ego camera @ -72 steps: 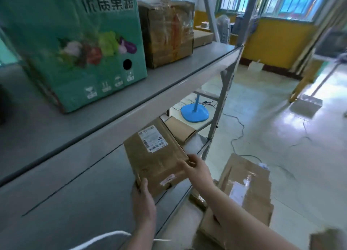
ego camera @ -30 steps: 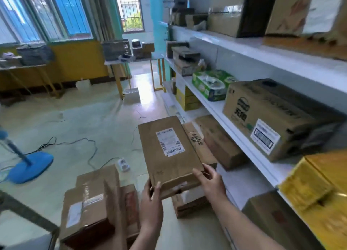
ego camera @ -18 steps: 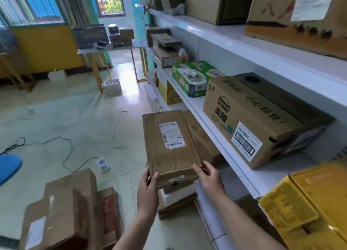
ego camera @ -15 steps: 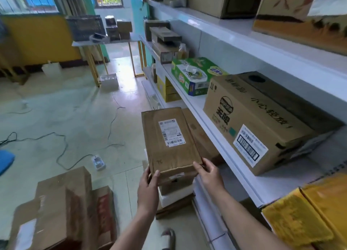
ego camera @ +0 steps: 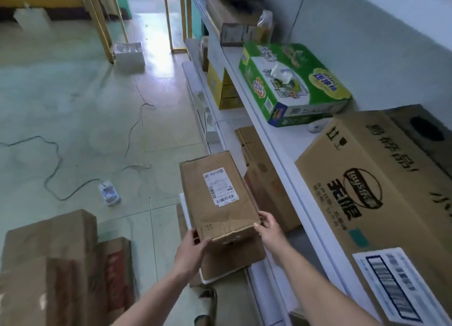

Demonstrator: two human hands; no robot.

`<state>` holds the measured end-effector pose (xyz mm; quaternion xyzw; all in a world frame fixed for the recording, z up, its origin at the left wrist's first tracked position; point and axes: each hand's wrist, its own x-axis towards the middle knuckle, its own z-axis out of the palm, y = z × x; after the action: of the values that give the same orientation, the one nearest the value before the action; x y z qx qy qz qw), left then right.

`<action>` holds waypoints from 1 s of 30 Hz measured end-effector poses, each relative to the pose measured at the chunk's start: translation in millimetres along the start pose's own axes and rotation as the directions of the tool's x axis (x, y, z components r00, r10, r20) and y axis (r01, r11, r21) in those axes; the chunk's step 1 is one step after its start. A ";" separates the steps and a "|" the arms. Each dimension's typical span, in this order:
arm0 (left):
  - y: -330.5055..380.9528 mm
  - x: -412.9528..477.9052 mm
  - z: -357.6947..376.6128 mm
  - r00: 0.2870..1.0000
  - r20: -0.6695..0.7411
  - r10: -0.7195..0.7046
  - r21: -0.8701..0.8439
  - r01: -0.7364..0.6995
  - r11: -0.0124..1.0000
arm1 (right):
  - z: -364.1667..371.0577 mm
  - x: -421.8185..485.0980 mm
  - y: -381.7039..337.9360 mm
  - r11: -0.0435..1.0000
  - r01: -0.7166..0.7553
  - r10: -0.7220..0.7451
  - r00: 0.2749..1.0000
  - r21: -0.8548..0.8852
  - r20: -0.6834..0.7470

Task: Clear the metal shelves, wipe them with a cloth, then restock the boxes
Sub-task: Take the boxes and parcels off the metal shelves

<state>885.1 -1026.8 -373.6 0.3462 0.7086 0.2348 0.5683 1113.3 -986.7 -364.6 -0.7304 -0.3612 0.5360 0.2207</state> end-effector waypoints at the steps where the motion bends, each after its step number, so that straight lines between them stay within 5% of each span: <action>1: 2.9 10.7 -0.6 1.000 0.017 -0.018 0.040 0.017 0.999 | -0.5 7.4 -0.7 0.999 -0.020 0.020 1.000 -0.026 -0.001; 8: 24.3 25.9 -0.1 1.000 0.008 0.028 0.276 -0.029 0.961 | -6.7 10.1 -8.6 0.979 -0.152 0.147 0.988 -0.132 -0.050; 14: 38.1 2.8 -7.5 0.994 -0.053 0.101 0.153 -0.091 0.984 | -8.9 -19.8 -37.5 0.957 0.020 -0.040 0.997 -0.291 -0.063; 21: 23.0 -60.9 -33.5 0.954 -0.261 0.144 -0.079 -0.170 0.982 | 24.9 -68.3 -72.6 0.857 0.380 -0.329 0.924 -0.349 0.197; 30: -92.5 -200.4 -77.5 0.806 -0.587 -0.076 -0.367 -0.181 0.913 | 99.8 -174.2 -48.2 0.744 0.619 -0.375 0.698 -0.252 0.610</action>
<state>812.3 -1234.0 -293.0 0.1506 0.7750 0.4881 0.3722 976.6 -1095.4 -254.5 -0.4565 -0.7066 0.5341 0.0836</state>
